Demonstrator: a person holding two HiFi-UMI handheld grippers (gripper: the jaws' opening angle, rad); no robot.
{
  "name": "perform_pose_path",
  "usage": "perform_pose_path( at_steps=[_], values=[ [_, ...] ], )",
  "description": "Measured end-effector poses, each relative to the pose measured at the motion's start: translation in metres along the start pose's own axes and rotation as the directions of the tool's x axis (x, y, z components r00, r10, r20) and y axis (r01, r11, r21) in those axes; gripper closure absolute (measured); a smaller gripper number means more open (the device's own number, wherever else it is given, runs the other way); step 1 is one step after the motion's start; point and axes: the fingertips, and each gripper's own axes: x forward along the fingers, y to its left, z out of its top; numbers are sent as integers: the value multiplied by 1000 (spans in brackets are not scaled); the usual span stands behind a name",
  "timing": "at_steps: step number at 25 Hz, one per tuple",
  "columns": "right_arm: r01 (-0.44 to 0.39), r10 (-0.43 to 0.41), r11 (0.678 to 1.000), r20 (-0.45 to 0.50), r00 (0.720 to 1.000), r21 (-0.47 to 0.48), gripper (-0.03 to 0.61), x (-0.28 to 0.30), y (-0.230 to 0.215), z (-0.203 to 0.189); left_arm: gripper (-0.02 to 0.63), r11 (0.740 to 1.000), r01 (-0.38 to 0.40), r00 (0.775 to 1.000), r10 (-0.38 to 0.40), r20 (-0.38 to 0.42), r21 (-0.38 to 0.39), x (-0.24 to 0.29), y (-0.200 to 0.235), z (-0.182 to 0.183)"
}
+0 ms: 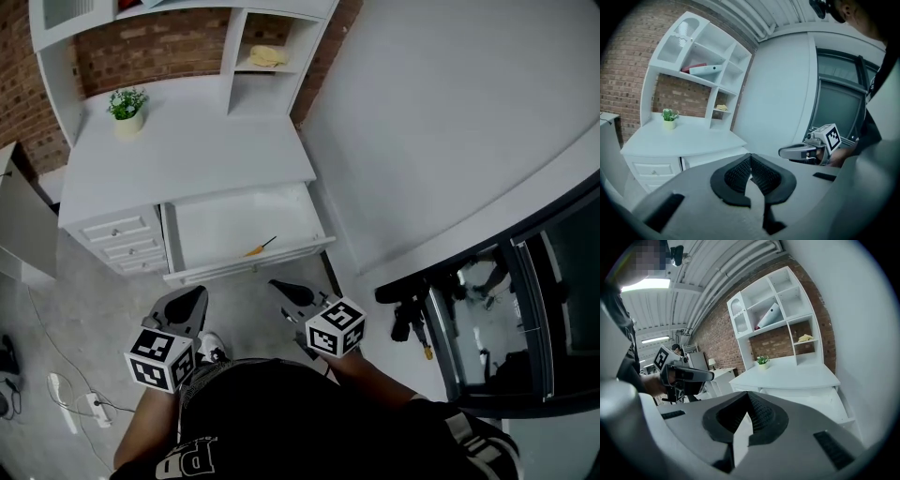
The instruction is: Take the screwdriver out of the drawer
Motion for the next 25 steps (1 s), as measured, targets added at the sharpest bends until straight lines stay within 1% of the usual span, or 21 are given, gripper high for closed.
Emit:
perform_pose_path(
  at_steps=[5, 10, 15, 19, 22, 25],
  values=[
    [30, -30, 1000, -11, 1000, 6, 575, 37, -12, 15, 598, 999, 42, 999, -42, -6, 9, 20, 38, 22],
    [73, -73, 997, -24, 997, 21, 575, 62, -26, 23, 598, 996, 85, 996, -85, -25, 14, 41, 66, 33],
    [113, -112, 993, -35, 993, 40, 575, 73, -44, 27, 598, 994, 108, 993, -108, -42, 9, 61, 86, 38],
    [140, -138, 990, -52, 989, 36, 575, 74, -64, 25, 598, 992, 129, 989, -128, -68, 5, 77, 89, 35],
    [156, -153, 987, -69, 986, 42, 575, 78, -89, 22, 598, 992, 123, 988, -123, -90, -3, 89, 93, 32],
    [169, -165, 985, -115, 980, 29, 574, 87, -122, 13, 598, 996, 90, 990, -91, -104, -16, 97, 101, 28]
  ],
)
